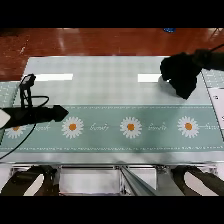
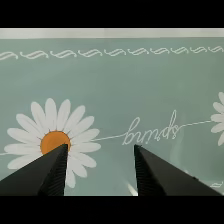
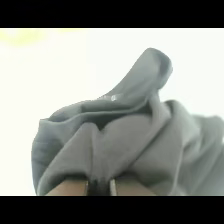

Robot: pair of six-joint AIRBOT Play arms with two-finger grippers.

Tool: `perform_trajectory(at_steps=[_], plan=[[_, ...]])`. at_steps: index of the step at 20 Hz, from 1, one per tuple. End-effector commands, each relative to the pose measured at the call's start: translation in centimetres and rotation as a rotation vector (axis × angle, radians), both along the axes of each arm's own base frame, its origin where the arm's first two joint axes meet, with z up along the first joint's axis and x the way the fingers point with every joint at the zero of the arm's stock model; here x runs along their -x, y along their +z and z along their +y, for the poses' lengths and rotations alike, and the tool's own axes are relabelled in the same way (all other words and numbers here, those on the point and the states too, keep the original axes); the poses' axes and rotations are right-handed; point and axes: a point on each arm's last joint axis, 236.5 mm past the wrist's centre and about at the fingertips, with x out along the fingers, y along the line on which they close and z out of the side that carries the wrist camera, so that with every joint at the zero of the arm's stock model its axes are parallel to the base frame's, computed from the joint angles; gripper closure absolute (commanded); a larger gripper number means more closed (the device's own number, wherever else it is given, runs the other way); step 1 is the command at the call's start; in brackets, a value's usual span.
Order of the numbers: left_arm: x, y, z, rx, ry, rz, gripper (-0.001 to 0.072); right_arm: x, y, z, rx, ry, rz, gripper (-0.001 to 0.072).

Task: Fold the shirts.

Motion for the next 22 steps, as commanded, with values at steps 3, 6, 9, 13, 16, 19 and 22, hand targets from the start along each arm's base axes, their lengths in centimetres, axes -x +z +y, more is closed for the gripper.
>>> perform_trajectory(at_steps=[3, 6, 9, 13, 16, 19, 22], plan=[[1.6, 0.6, -0.3, 0.048, 0.034, -0.073, 0.02, 6.7, 15.7, 7.6, 0.043, 0.21, -0.31, 0.0682], [1.6, 0.5, -0.3, 0.046, 0.033, -0.067, 0.02, 11.1, 20.5, 12.3, 0.019, 0.348, -0.387, 0.0682], [1.6, 0.5, -0.3, 0.047, 0.033, -0.067, 0.02, 14.7, 19.2, 17.0, -0.015, 0.513, -0.306, 0.0682], [1.5, 0.5, -0.3, 0.048, 0.035, -0.069, 0.0199, 16.3, 13.3, 23.3, -0.046, 0.684, -0.131, 0.0682], [1.5, 0.6, -0.4, 0.055, 0.035, -0.069, 0.0199, 16.2, 5.7, 28.3, -0.044, 0.773, 0.053, 0.0682], [1.6, 0.6, -0.4, 0.055, 0.035, -0.069, 0.0199, 15.5, -2.3, 33.4, -0.073, 0.781, 0.21, 0.0681], [1.6, 0.5, -0.4, 0.055, 0.035, -0.068, 0.0199, 14.6, -9.6, 37.0, -0.067, 0.77, 0.334, 0.0681]])
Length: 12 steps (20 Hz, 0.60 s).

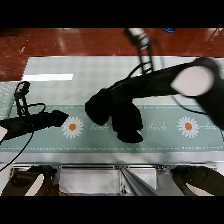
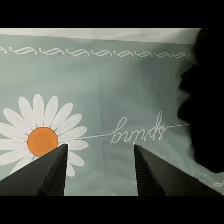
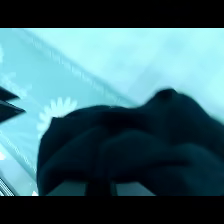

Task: Fold the shirts.

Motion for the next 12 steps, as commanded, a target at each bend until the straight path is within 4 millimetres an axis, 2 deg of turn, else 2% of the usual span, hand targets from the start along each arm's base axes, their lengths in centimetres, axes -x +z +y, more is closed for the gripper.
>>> perform_trajectory(at_steps=[1, 3, 4, 6, 8, 10, 12], plan=[[0.0, 0.0, 0.0, 0.001, 0.0, 0.0, 0.0199, -0.1, -8.7, 4.7, 0.035, -0.004, 0.143, 0.0681], [0.0, 0.0, 0.0, 0.0, 0.0, 0.0, 0.0199, -0.2, -12.7, 6.0, 0.046, -0.019, 0.228, 0.068], [0.0, 0.0, 0.0, 0.0, 0.0, -0.001, 0.02, -0.2, -14.3, 6.4, 0.048, -0.039, 0.274, 0.0636], [0.0, 0.0, 0.0, 0.0, 0.0, 0.0, 0.0199, -0.9, -15.3, 5.9, 0.046, -0.067, 0.308, 0.0305], [0.1, -0.1, 0.0, 0.0, -0.002, 0.003, 0.02, -2.4, -13.4, 3.6, 0.034, -0.093, 0.299, 0.0301], [0.1, -0.2, 0.0, 0.0, -0.002, 0.006, 0.0199, -3.4, -8.9, 0.3, -0.018, -0.056, 0.252, 0.0304], [0.5, -0.9, 0.0, -0.001, -0.002, 0.028, 0.0199, -4.7, -5.2, -5.3, -0.018, -0.113, 0.191, 0.0304]])
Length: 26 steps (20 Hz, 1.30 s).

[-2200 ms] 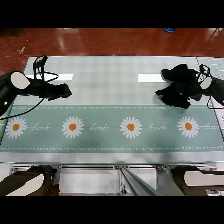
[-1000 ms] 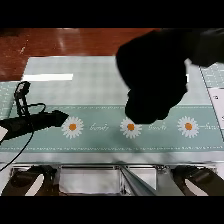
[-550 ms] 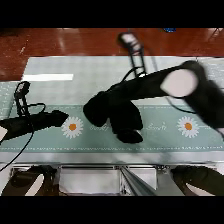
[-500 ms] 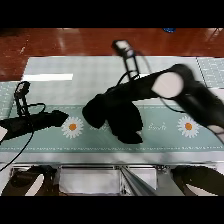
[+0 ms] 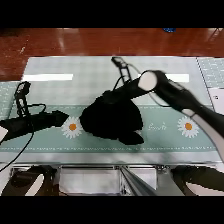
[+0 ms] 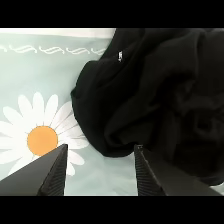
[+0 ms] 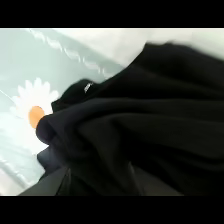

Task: Fold the shirts.

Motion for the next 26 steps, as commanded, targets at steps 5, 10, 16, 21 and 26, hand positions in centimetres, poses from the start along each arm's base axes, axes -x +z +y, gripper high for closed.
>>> perform_trajectory(at_steps=[5, 10, 16, 21, 26], plan=[[3.3, -5.9, -1.1, 0.048, 0.0, 0.249, 0.02, 1.8, 1.6, -21.1, 0.096, -0.358, -0.022, 0.0304], [2.2, -10.4, -1.2, 0.07, 0.065, 0.364, 0.02, 9.7, -5.5, -26.1, 0.054, -0.571, 0.135, 0.0305], [-1.2, -13.0, -4.9, 0.276, 0.103, 0.424, 0.02, 14.2, -8.9, -24.4, -0.013, -0.587, 0.247, 0.0305], [-3.6, -14.0, -6.6, 0.3, 0.043, 0.482, 0.0285, 15.5, -10.5, -23.3, -0.055, -0.59, 0.315, 0.0304], [-5.0, -13.5, -7.6, 0.304, -0.047, 0.474, 0.0689, 17.2, -11.9, -20.5, -0.178, -0.569, 0.417, 0.0305]])
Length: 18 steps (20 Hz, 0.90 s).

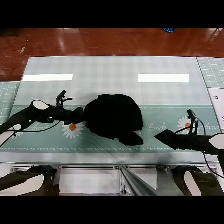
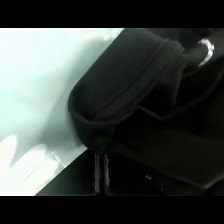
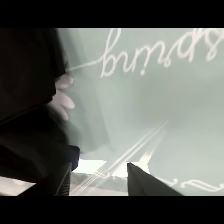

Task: Fold the shirts.

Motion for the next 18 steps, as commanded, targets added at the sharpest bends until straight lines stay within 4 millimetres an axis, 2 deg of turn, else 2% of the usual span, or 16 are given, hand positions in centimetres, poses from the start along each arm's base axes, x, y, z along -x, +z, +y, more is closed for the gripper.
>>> perform_trajectory(at_steps=[1, 4, 8, 12, 14, 16, 18], plan=[[-0.9, 0.6, -0.9, 0.032, -0.048, -0.01, 0.0689, 0.6, -0.3, 2.4, -0.129, 0.005, 0.024, 0.0305], [-0.9, 0.8, -1.0, 0.038, -0.055, -0.01, 0.0689, -0.8, -0.1, 3.4, -0.208, -0.008, 0.006, 0.0305], [-0.8, 0.9, -1.1, 0.041, -0.059, -0.006, 0.0688, -3.3, -1.6, 3.6, -0.261, -0.051, 0.003, 0.0305], [-0.6, 0.9, -1.2, 0.045, -0.064, -0.001, 0.0689, -5.2, -1.9, 4.3, -0.336, -0.04, 0.029, 0.0305], [-0.6, 0.9, -1.2, 0.045, -0.064, -0.001, 0.0689, -5.8, -2.0, 5.6, -0.337, 0.007, 0.036, 0.0305], [-0.6, 0.9, -1.2, 0.045, -0.064, -0.001, 0.0689, -6.4, -2.3, 7.8, -0.319, 0.059, 0.039, 0.0305], [-0.6, 0.9, -1.2, 0.045, -0.064, -0.001, 0.0689, -8.5, -2.0, 9.7, -0.307, 0.076, 0.008, 0.0305]])
